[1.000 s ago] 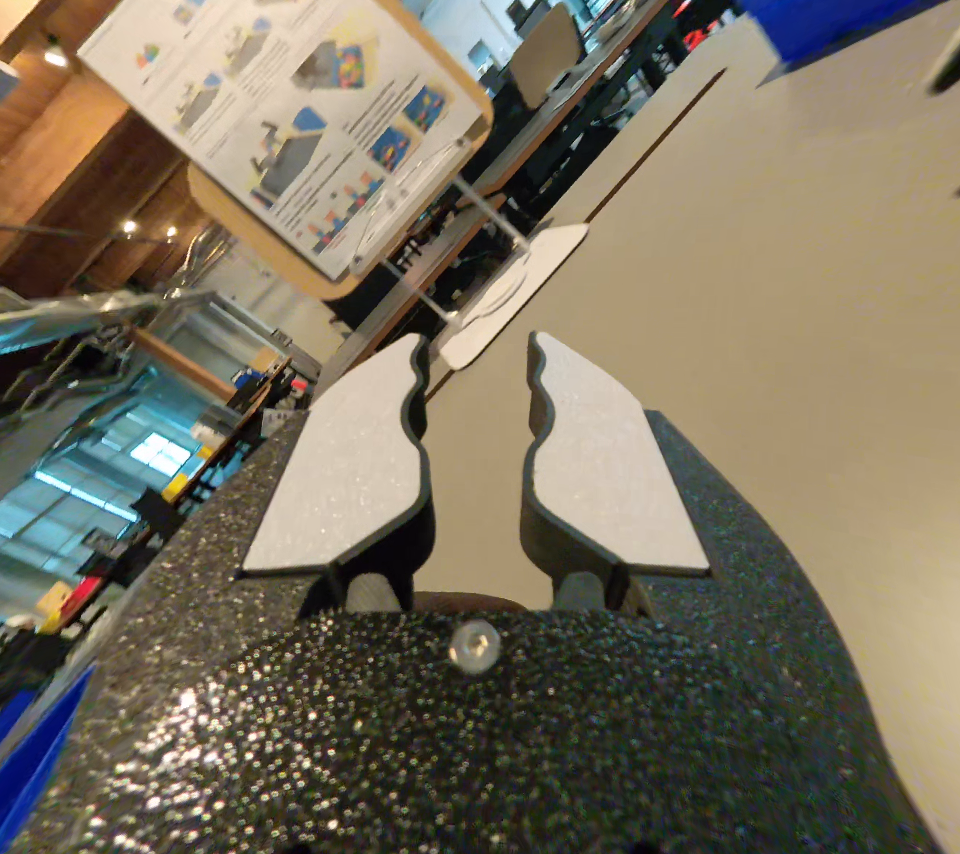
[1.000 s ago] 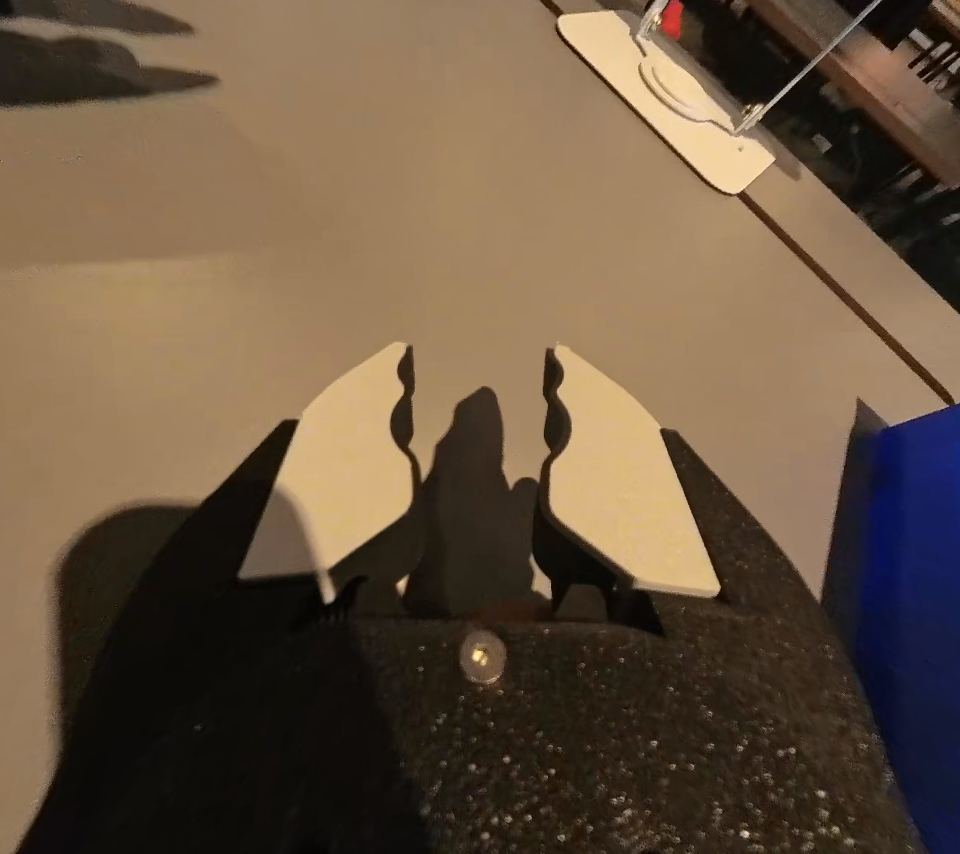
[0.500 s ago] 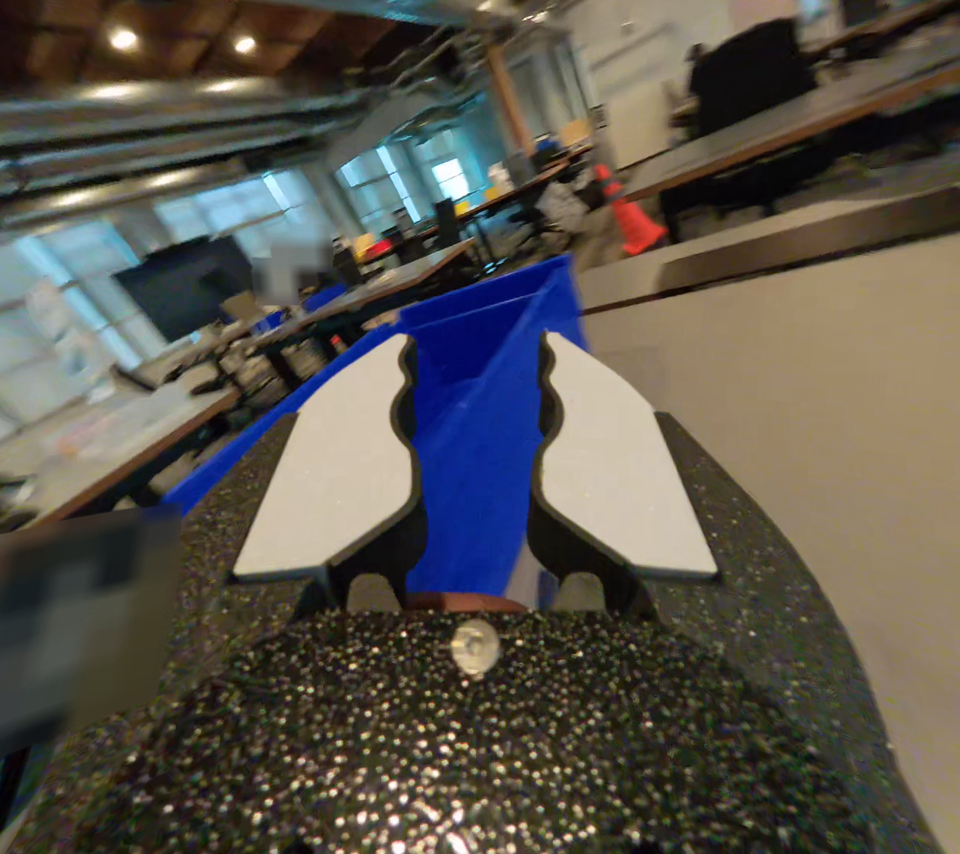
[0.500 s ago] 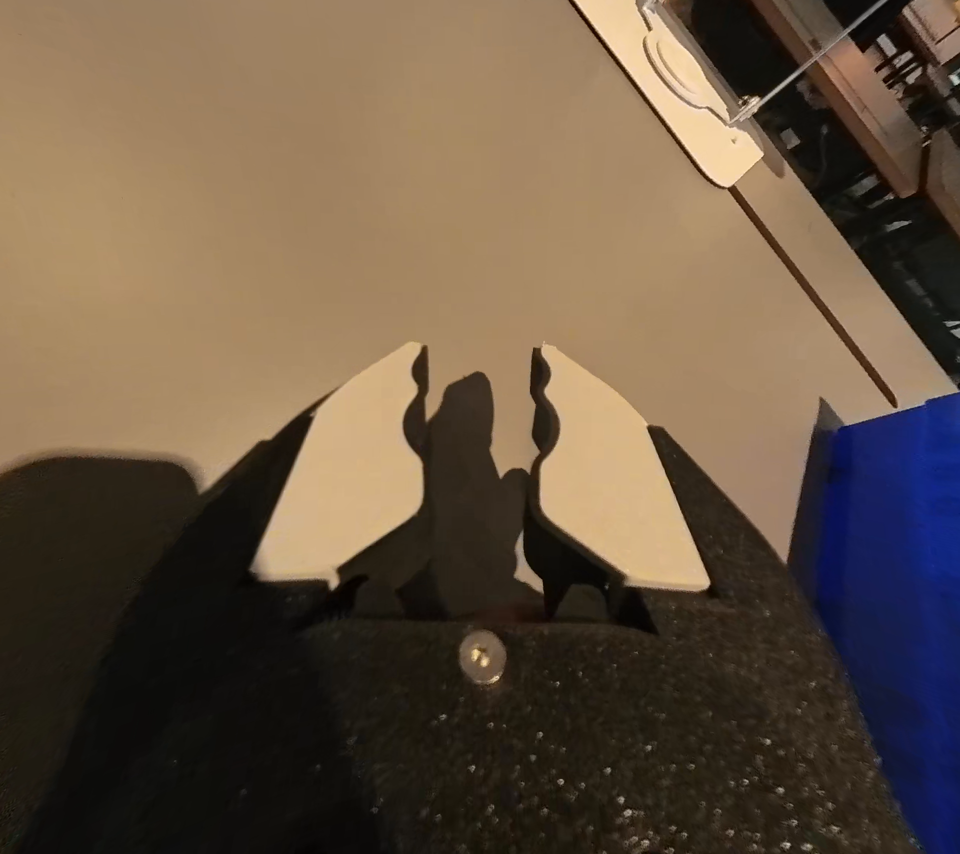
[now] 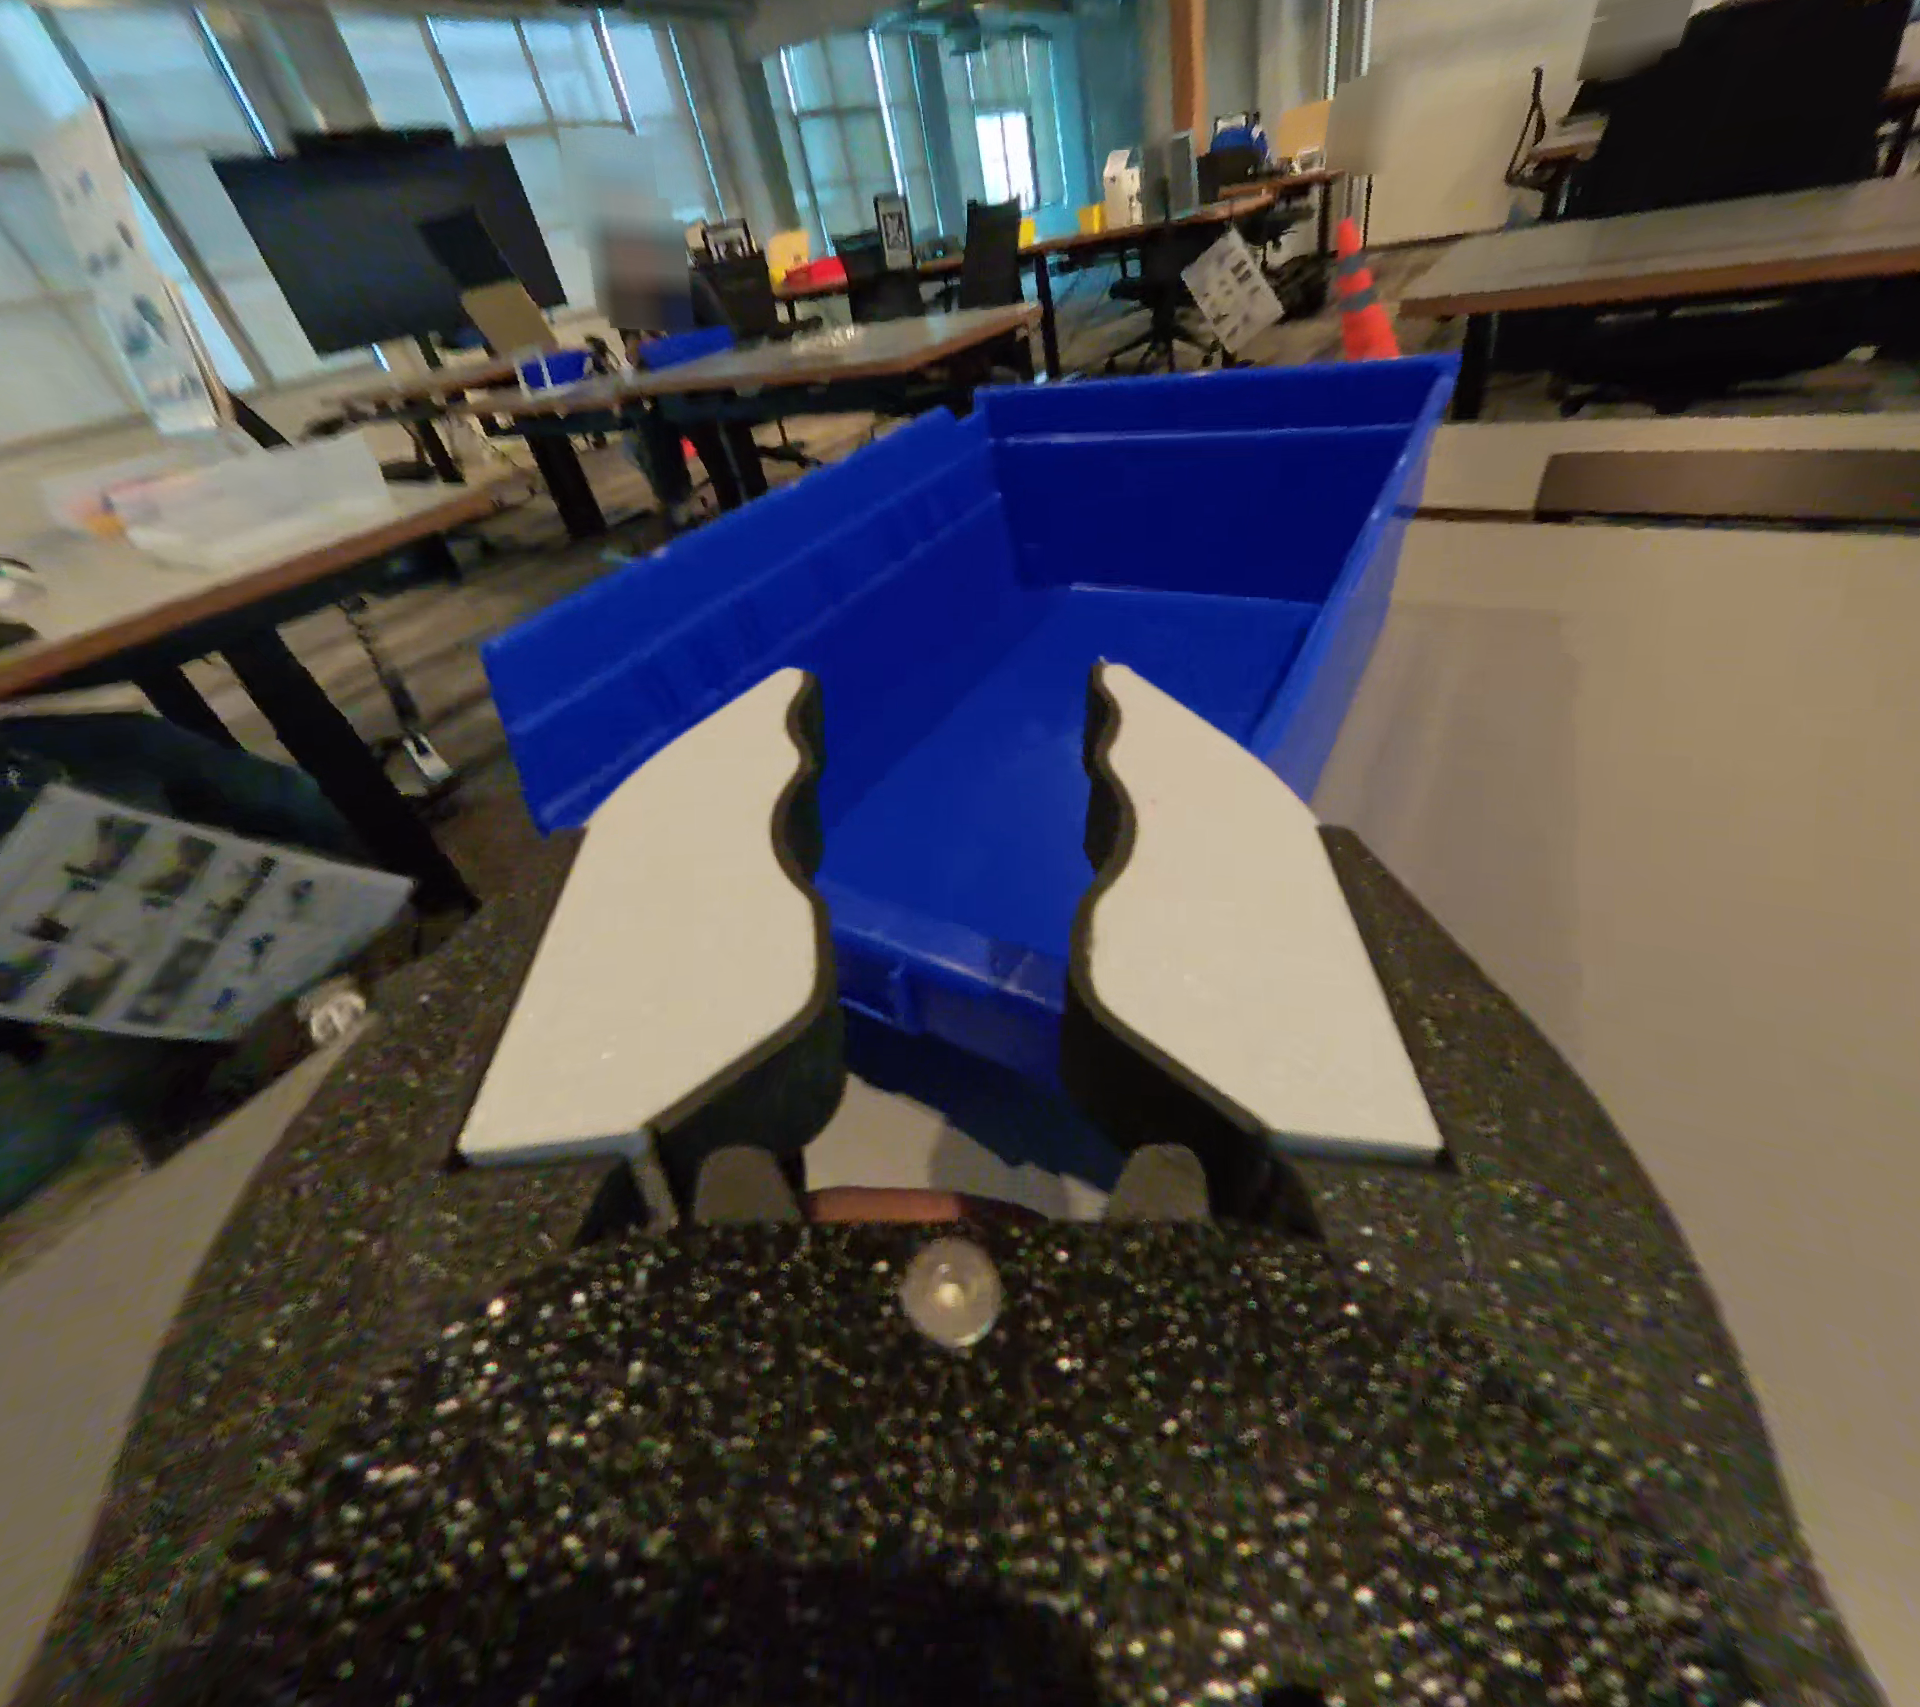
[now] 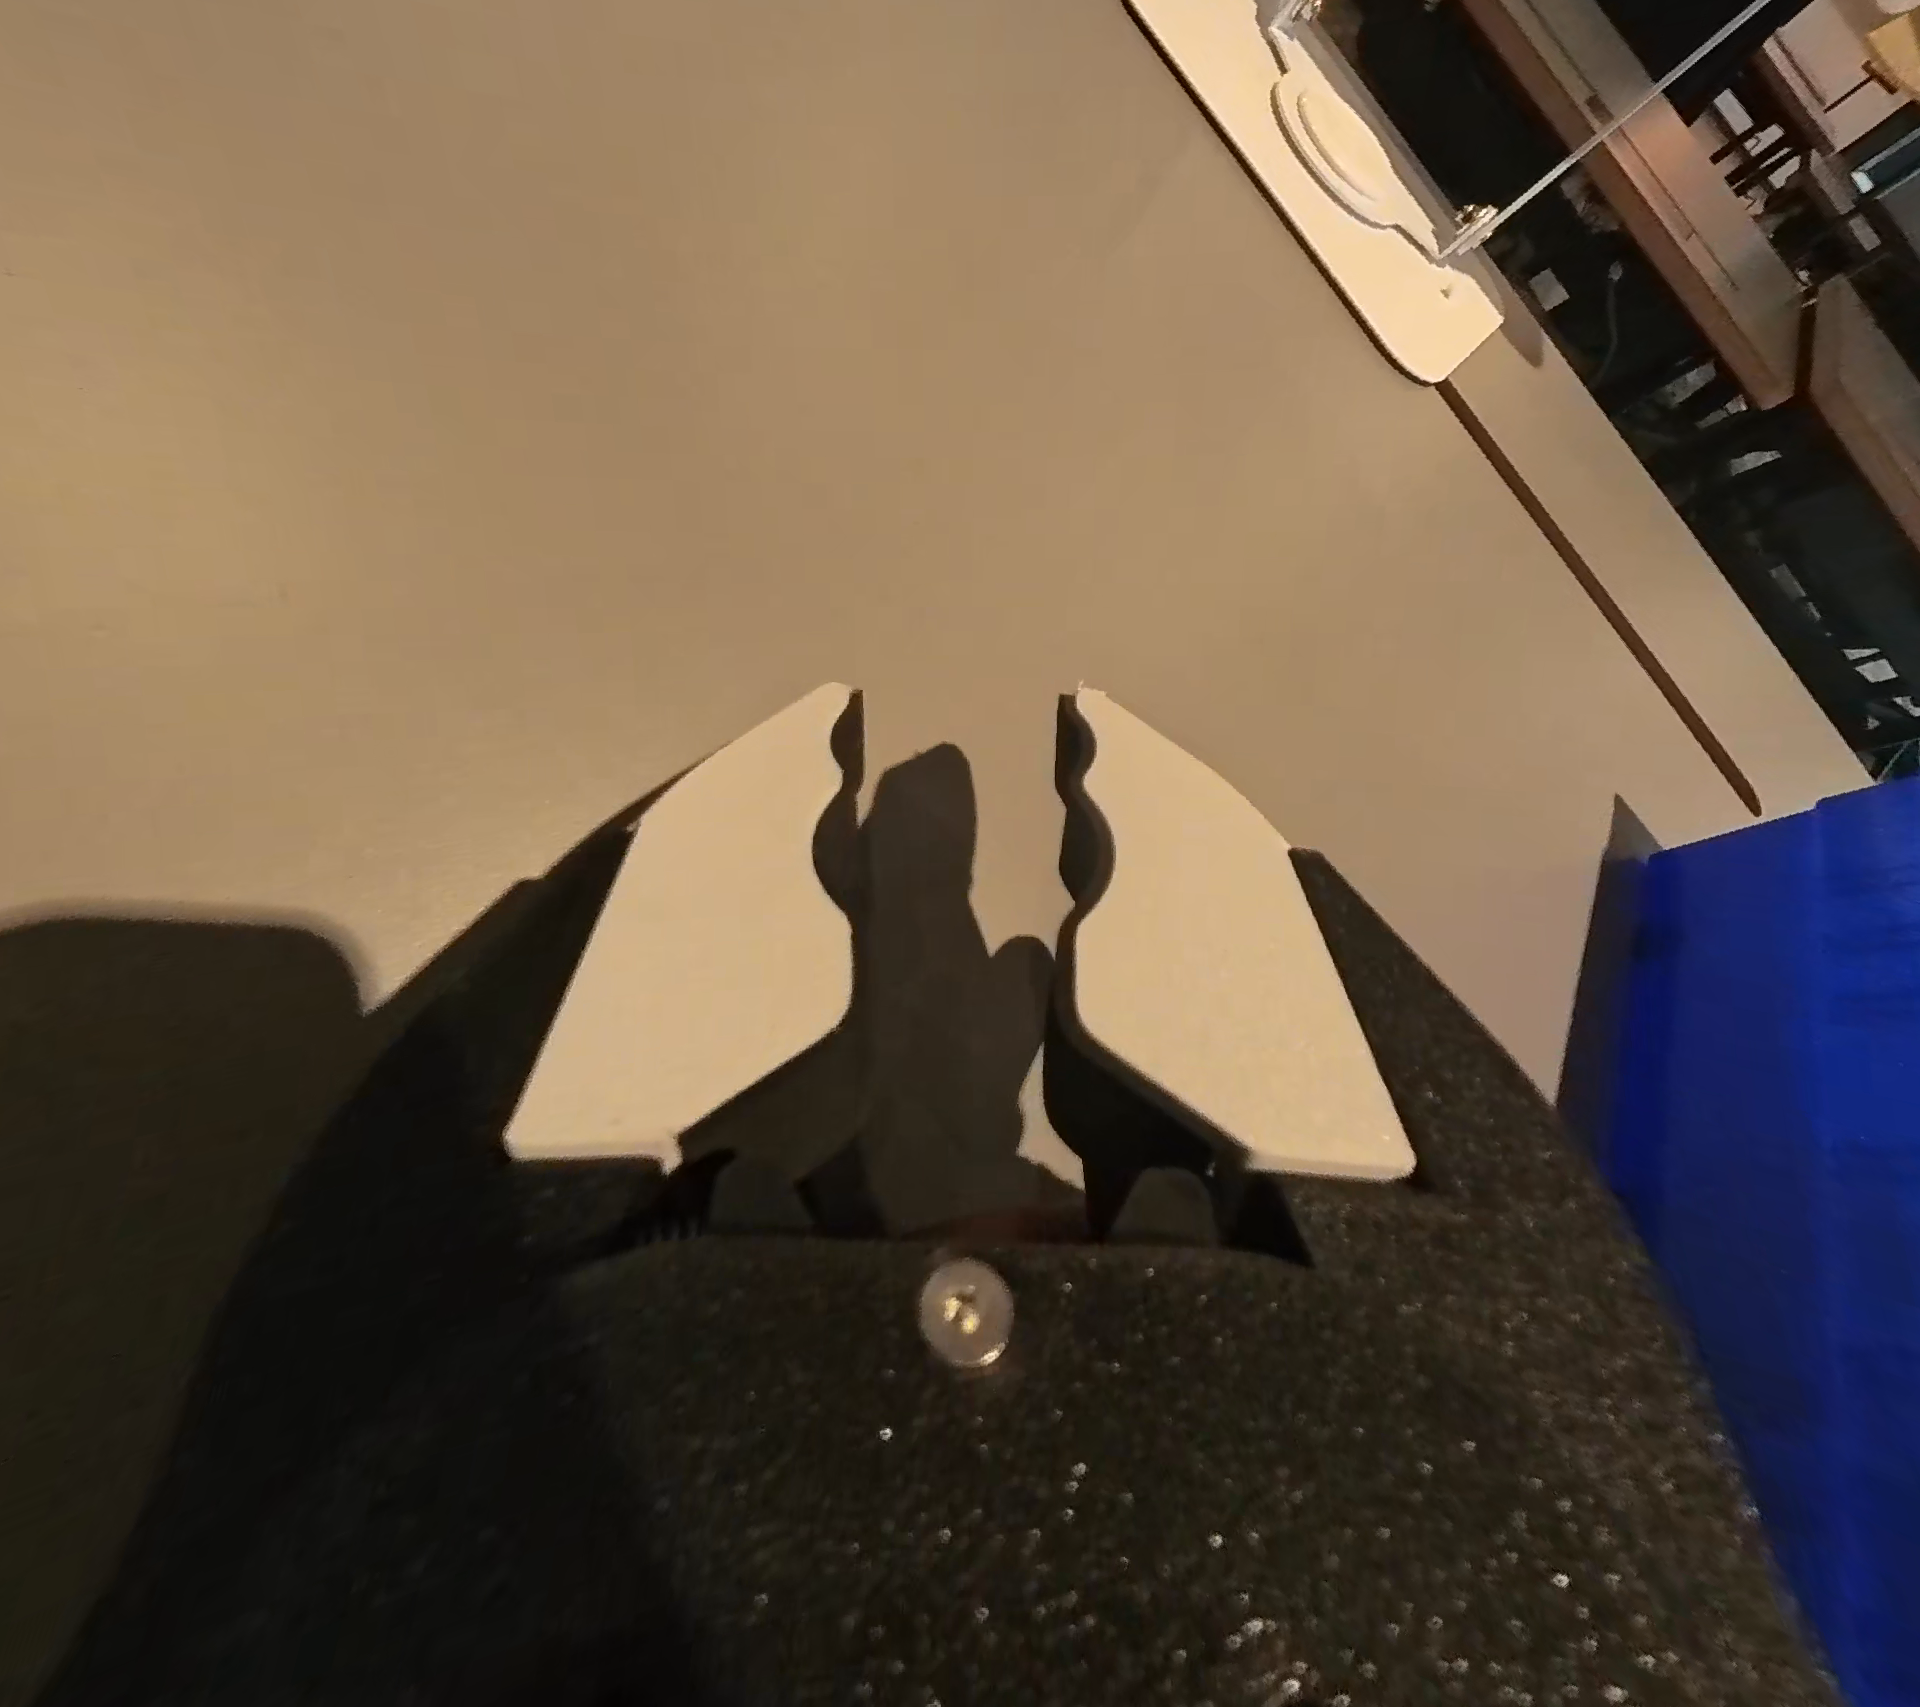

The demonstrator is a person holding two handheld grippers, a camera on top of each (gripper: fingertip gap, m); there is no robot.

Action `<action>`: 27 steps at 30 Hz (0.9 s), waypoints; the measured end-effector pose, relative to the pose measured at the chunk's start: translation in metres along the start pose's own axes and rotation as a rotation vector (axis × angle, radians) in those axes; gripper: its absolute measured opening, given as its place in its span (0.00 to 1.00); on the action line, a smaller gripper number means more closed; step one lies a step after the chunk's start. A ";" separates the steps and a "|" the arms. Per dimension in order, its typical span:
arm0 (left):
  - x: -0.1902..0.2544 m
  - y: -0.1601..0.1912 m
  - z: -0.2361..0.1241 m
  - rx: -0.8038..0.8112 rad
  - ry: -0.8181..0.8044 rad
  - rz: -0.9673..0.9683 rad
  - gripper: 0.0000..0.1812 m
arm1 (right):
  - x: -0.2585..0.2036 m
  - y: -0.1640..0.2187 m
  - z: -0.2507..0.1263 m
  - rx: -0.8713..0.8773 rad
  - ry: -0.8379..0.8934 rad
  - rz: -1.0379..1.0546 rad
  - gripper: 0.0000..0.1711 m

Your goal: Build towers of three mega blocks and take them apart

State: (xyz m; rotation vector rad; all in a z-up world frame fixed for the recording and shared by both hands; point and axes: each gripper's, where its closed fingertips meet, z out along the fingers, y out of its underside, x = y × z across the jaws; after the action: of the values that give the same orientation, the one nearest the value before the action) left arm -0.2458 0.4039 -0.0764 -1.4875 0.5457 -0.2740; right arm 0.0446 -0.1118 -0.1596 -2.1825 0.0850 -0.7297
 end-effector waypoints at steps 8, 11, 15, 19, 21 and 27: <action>0.014 -0.005 -0.002 0.030 0.161 -0.084 0.28 | 0.000 0.000 0.000 -0.001 -0.003 0.003 0.21; 0.019 -0.034 -0.021 0.208 0.265 -0.199 0.25 | 0.000 0.000 0.001 -0.001 -0.001 0.002 0.21; 0.048 -0.010 -0.021 0.063 0.389 -0.100 0.25 | 0.000 0.000 0.001 -0.001 0.001 0.001 0.20; 0.057 0.004 -0.015 -0.035 0.356 0.019 0.19 | 0.000 0.000 0.001 -0.001 0.003 0.000 0.20; 0.063 0.011 -0.014 -0.073 0.363 0.082 0.06 | 0.000 0.000 0.001 -0.001 0.001 0.001 0.20; 0.079 0.009 -0.023 -0.053 0.505 0.088 0.03 | 0.000 0.000 0.001 -0.002 -0.005 0.007 0.20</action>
State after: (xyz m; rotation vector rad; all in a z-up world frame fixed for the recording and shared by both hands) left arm -0.1912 0.3458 -0.0994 -1.4411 1.0257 -0.5765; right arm 0.0456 -0.1112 -0.1600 -2.1845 0.0906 -0.7201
